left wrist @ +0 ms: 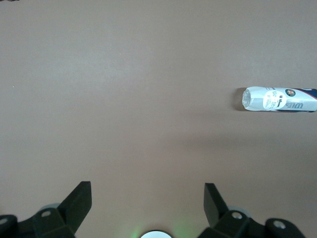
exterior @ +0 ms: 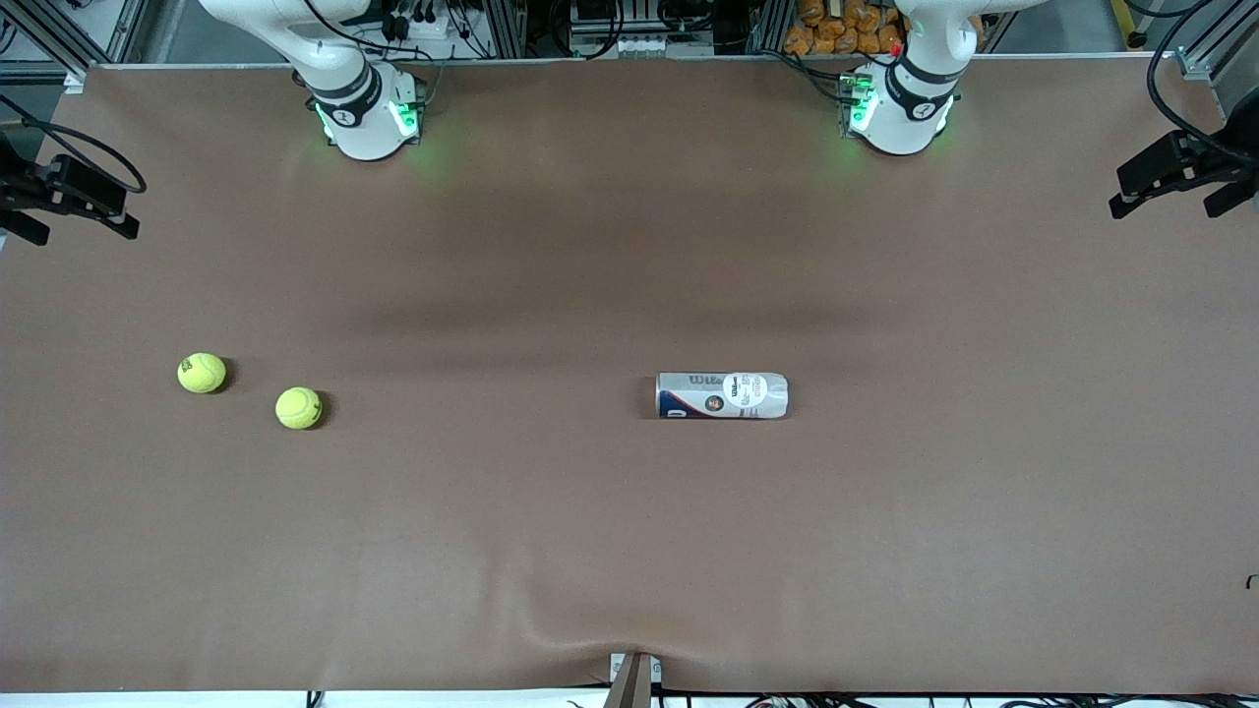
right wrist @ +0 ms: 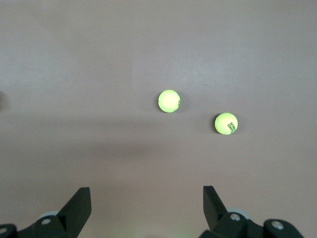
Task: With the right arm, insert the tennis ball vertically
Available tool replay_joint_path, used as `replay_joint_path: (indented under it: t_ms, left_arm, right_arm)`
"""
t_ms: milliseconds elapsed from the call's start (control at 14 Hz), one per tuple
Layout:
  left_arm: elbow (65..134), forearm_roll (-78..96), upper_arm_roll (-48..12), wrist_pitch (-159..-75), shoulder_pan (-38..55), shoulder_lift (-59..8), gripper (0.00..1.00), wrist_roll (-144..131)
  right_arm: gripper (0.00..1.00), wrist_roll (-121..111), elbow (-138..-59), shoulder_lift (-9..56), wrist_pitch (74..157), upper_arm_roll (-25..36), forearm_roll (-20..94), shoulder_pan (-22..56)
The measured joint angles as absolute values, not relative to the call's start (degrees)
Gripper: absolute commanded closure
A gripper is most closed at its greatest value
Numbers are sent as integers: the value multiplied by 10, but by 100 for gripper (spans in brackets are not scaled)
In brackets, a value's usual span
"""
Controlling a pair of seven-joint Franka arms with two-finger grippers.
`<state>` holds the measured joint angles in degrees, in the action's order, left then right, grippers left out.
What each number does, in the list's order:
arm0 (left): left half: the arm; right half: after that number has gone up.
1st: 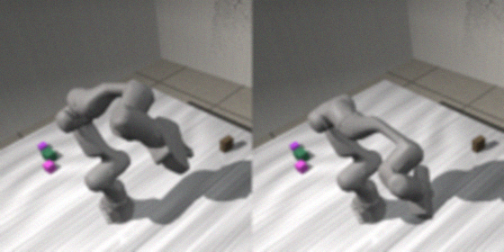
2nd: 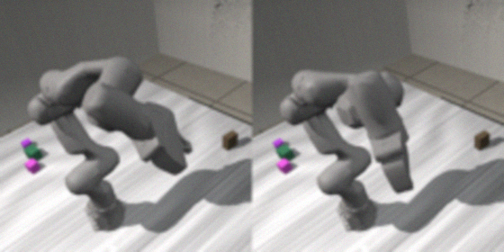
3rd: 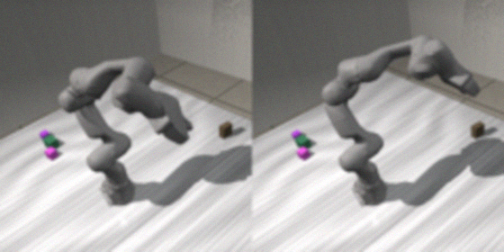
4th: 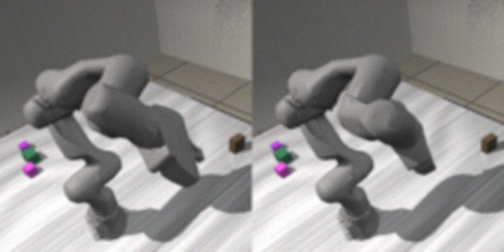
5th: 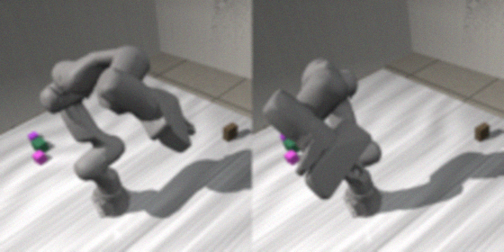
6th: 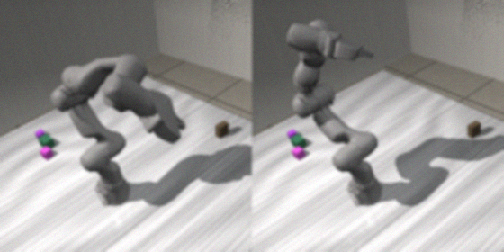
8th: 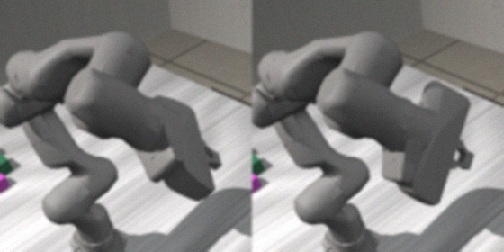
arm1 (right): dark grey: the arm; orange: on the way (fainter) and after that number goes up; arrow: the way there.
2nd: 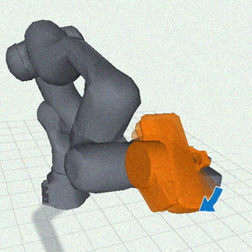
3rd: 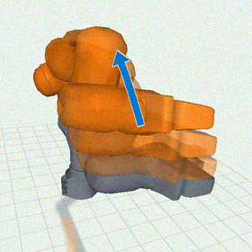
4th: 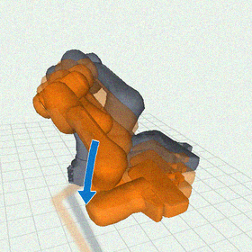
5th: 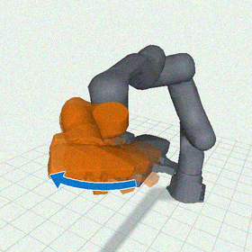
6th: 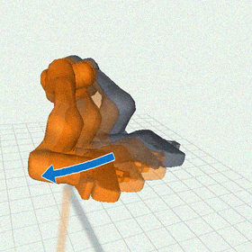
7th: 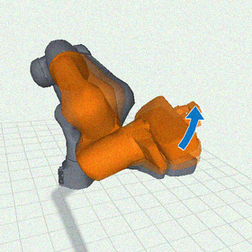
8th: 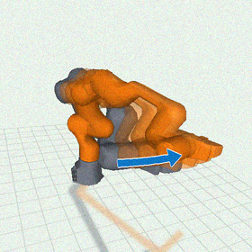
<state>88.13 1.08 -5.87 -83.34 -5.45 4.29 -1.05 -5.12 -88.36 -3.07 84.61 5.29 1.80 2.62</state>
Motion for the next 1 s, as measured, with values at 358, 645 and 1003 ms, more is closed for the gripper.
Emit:
replay_joint_path:
  t_ms: [358, 645, 1003]
  left_arm:
    - [881, 10, -60, -830, -54, 42, 0, -11]
    - [881, 9, -59, -830, -55, 41, 0, -11]
    - [882, 9, -61, -828, -54, 31, 0, -9]
  right_arm:
    - [0, -51, -884, -31, 844, 55, 18, 26]
    - [0, -51, -884, -31, 843, 55, 18, 26]
    - [0, -51, -884, -31, 843, 56, 18, 26]
